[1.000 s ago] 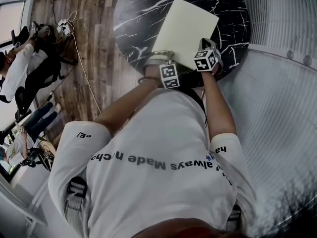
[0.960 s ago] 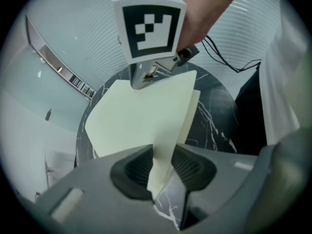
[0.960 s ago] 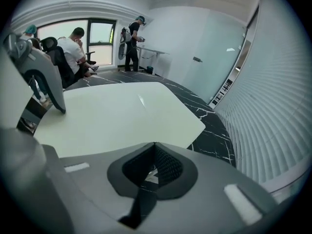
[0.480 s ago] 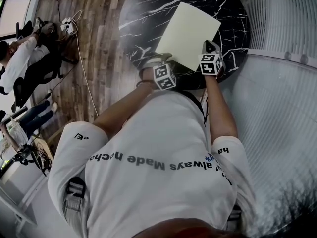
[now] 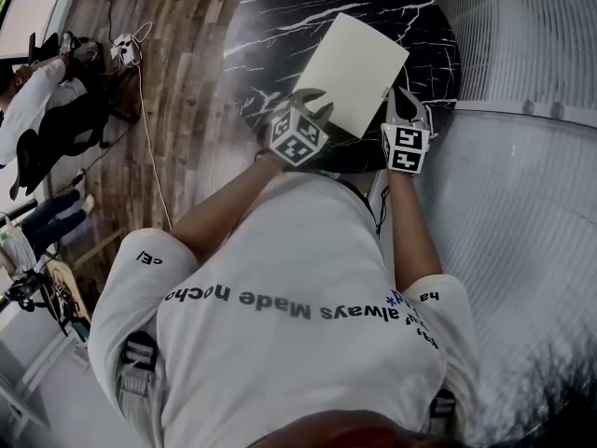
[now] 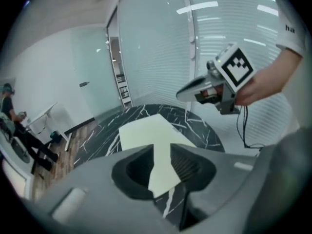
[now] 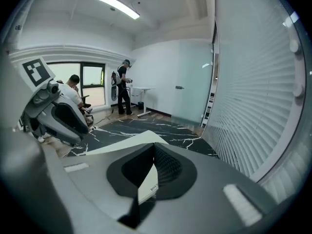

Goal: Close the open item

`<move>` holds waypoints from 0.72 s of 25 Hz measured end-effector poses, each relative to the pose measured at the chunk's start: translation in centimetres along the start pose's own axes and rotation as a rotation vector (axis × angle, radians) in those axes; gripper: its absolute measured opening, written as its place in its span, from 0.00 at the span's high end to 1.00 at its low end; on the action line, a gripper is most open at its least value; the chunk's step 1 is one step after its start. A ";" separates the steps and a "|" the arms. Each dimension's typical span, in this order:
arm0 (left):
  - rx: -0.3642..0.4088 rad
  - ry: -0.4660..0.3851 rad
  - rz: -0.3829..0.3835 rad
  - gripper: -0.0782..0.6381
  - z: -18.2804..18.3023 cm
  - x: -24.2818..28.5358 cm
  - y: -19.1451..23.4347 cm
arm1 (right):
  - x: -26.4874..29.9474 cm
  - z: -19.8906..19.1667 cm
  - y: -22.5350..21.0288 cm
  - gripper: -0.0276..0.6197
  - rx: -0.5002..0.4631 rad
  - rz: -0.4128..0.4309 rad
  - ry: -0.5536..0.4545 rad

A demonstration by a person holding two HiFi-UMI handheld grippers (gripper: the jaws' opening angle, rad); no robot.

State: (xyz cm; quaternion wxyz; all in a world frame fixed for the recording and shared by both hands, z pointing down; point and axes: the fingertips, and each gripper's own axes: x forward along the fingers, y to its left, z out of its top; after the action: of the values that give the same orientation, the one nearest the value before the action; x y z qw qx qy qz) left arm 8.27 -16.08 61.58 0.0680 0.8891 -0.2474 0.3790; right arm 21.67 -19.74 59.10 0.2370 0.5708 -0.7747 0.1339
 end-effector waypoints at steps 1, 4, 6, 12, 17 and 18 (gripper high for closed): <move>-0.029 -0.041 0.004 0.75 1.1 -0.8 0.3 | -0.8 1.0 0.2 0.96 0.001 0.003 -0.021; -0.099 -0.167 0.014 0.78 4.3 -3.4 1.2 | -3.1 3.7 1.1 0.96 -0.007 0.022 -0.076; -0.134 -0.235 0.019 0.79 6.3 -5.1 1.7 | -4.5 5.5 1.8 0.96 -0.015 0.036 -0.109; -0.179 -0.381 0.023 0.80 10.5 -9.8 2.0 | -9.3 10.3 4.1 0.96 -0.012 0.071 -0.194; -0.199 -0.479 0.023 0.81 13.5 -12.3 1.7 | -12.5 13.3 4.9 0.96 -0.030 0.090 -0.249; -0.203 -0.496 0.020 0.82 14.1 -12.8 1.6 | -13.1 13.9 5.1 0.96 -0.027 0.096 -0.260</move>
State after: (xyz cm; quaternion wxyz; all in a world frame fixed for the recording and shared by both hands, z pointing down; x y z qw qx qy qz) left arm 8.92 -16.85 42.52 0.0901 0.9409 -0.3021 0.1235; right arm 16.91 -14.00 40.81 0.1357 0.5425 -0.8268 0.0598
